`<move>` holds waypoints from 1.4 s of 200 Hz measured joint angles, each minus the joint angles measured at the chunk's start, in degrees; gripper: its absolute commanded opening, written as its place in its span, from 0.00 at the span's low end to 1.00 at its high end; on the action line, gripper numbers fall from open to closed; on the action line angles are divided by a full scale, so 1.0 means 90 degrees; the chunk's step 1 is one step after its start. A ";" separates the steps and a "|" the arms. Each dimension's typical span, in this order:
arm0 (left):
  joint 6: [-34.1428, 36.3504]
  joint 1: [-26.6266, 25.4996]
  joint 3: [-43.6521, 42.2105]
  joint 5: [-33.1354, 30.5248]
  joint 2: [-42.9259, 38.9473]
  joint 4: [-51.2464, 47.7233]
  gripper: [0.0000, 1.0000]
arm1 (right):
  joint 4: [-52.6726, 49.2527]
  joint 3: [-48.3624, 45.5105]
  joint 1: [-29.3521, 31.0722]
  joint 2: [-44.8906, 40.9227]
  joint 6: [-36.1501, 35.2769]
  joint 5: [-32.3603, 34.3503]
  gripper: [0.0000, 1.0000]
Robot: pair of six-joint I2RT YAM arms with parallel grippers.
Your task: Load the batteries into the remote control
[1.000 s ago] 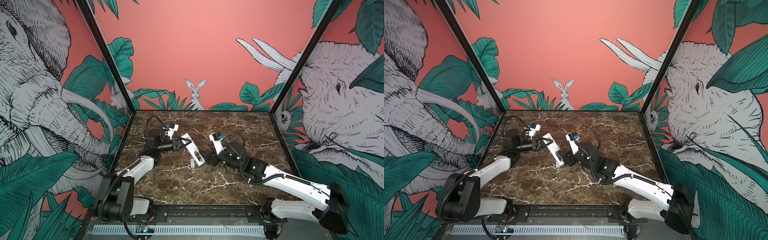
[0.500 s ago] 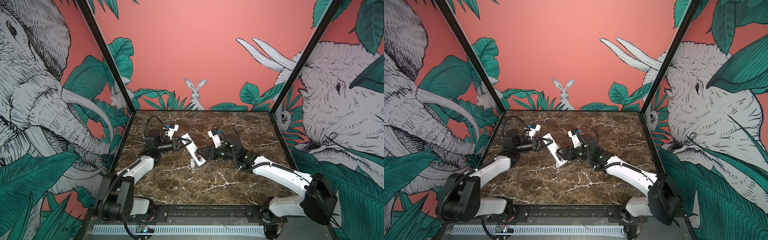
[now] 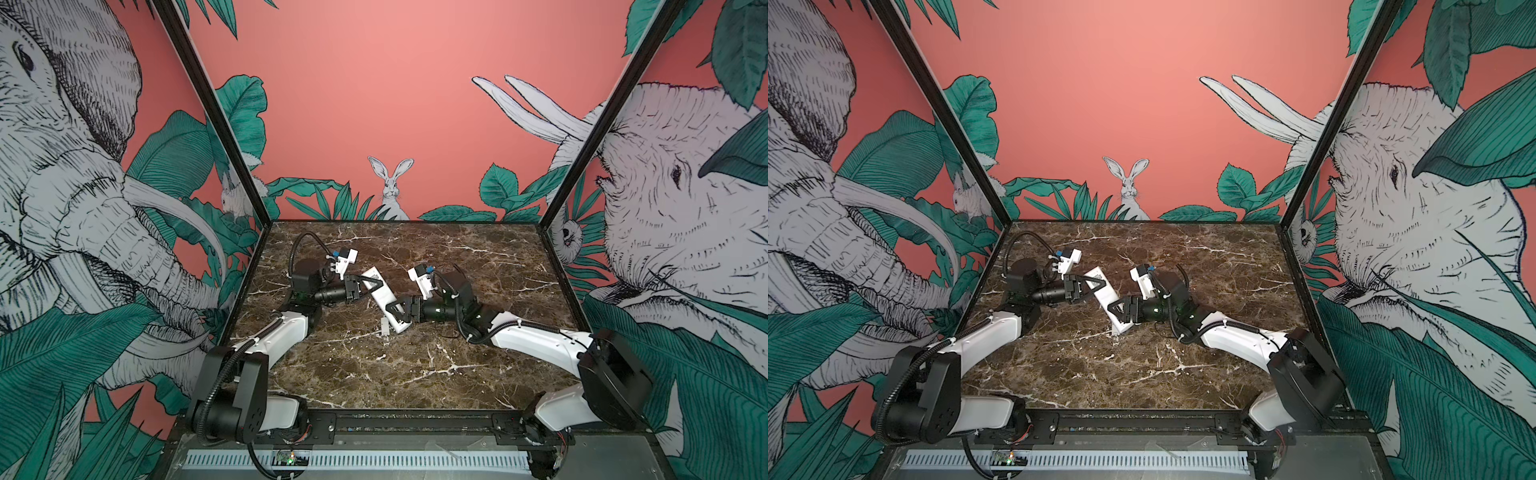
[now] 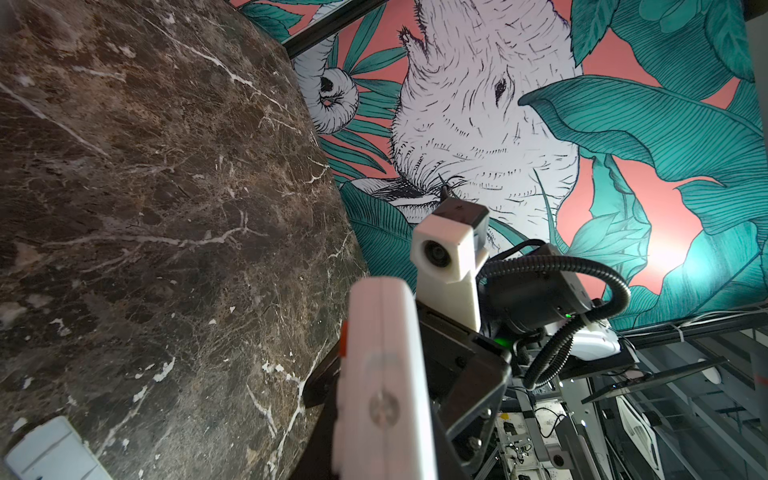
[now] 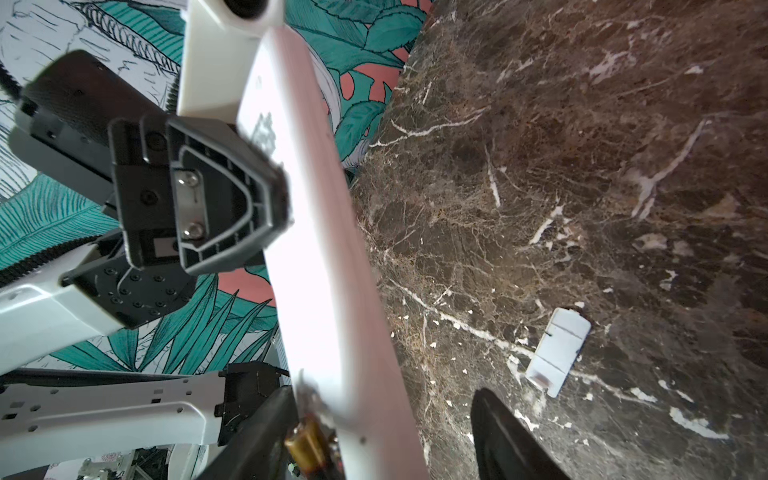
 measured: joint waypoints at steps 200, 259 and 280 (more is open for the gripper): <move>0.1032 0.0053 0.0160 -0.0522 0.0000 -0.1707 0.00 | 0.1229 -0.0610 -0.0126 0.0362 0.0449 -0.0177 0.53; 0.2492 0.0129 0.0675 -0.2081 0.0032 -0.4318 0.00 | -0.1603 -0.0913 -0.0148 -0.1095 -0.0733 0.1027 0.64; 0.2691 0.0138 0.0784 -0.2271 0.0119 -0.4622 0.00 | -0.2686 -0.1003 -0.0044 -0.1559 -0.1098 0.1559 0.63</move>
